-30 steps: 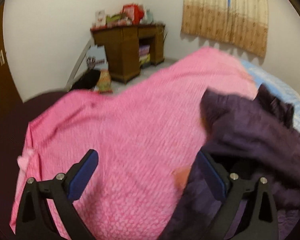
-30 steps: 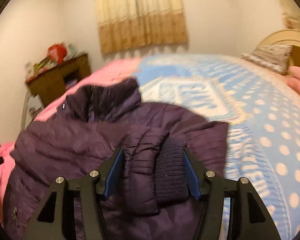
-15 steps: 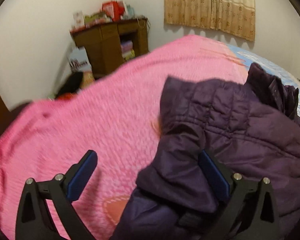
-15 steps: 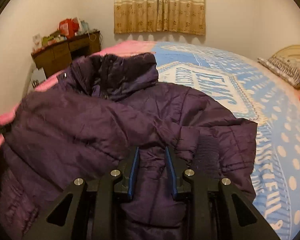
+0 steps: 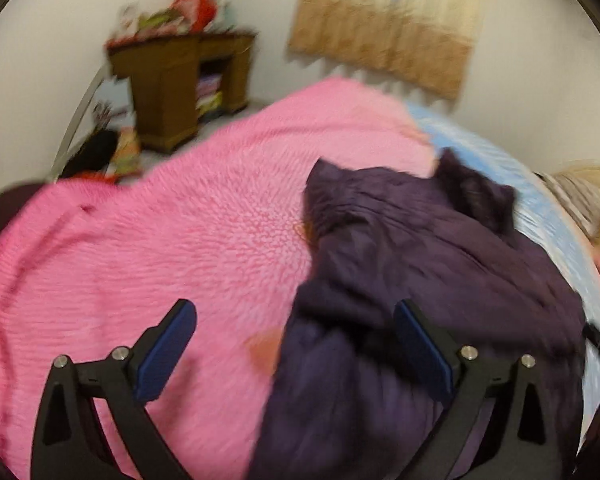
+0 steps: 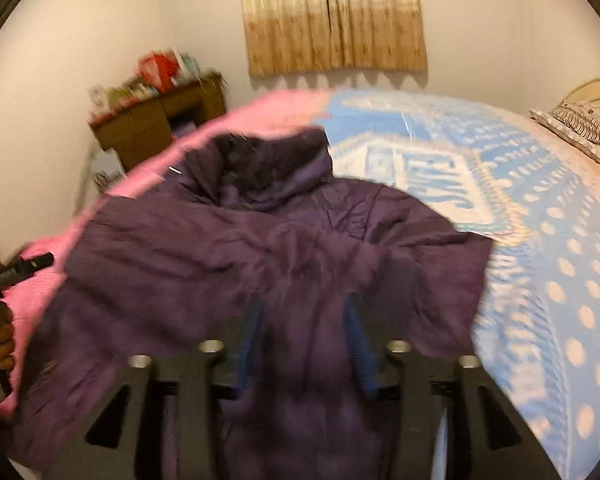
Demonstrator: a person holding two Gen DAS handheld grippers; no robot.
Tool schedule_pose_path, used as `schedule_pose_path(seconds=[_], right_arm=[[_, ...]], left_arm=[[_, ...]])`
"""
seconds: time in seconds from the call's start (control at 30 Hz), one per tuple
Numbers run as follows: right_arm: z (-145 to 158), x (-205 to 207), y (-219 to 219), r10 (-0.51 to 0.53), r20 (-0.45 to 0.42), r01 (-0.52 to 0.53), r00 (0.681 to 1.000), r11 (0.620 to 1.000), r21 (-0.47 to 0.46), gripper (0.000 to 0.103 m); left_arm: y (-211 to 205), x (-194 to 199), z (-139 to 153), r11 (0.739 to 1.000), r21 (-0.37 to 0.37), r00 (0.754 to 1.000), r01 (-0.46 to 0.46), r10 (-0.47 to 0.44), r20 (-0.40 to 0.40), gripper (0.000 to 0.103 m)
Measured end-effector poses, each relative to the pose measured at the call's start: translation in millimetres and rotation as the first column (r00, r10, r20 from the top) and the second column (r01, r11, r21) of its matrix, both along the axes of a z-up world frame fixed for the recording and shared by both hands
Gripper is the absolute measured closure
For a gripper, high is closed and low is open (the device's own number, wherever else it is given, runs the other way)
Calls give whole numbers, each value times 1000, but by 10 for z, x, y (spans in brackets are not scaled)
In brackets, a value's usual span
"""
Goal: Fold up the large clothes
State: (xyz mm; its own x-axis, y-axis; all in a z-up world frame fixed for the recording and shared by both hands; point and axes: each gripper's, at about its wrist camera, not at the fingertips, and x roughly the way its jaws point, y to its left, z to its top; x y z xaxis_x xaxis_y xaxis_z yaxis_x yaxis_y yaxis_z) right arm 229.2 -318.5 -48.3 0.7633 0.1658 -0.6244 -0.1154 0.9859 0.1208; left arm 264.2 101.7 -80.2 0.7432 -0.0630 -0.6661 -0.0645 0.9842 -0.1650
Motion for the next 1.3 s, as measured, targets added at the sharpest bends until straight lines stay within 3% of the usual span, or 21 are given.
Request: schedule_pose_path(seconds=[0.03,0.17,0.23,0.3,0.47,0.6,0.7,0.8,0.93,1.07,1.13,1.3], right_arm=[[69,-234,-61,2,21,-3,1000,1000,19,34],[53,-975,-259,-30,24,29,999,998,51,34],[-55,-1229,-346,-77,0,77,997,994,82,34],[-188,-1469,-413,-120,-25,122,993,983,135,34],[-252,-1591,-483,-100,-113,120,989,974,191,34],[241,-1398,-428,-21,-85,33,996,989,146,34],[776,-1029,-362,13,-65,-6,998,994,105,34],[1269,-388,-254,87,-75,-74,993,984,161,34],[1543,628,33,132,-161,-114,978,986,119,34],[1360,1677,187,91,-249,-66,964,992,108,34],[1095,2166,187,17,-285,12,958,995,98,34],[483,2941,256,-46,-383,72,923,996,56,34]], left_arm=[[63,-219,54,999,32,999,30,-31,31,0],[257,-782,12,991,128,998,33,-40,54,0],[326,-986,-51,991,133,999,14,-20,48,0],[385,-1141,-123,996,92,999,8,-11,31,0],[348,-1035,-26,995,81,999,50,-49,-23,0],[258,-797,424,989,48,990,138,-139,15,0],[53,-320,908,979,39,979,201,-202,39,0],[-186,186,1238,971,10,971,237,-237,34,0],[-698,1043,1549,959,25,959,283,-283,13,0],[-1132,1910,1384,969,50,969,243,-241,-55,0],[-1319,2285,1116,967,15,958,255,-251,-137,0],[-1745,2911,475,968,-75,917,241,-253,-310,9]])
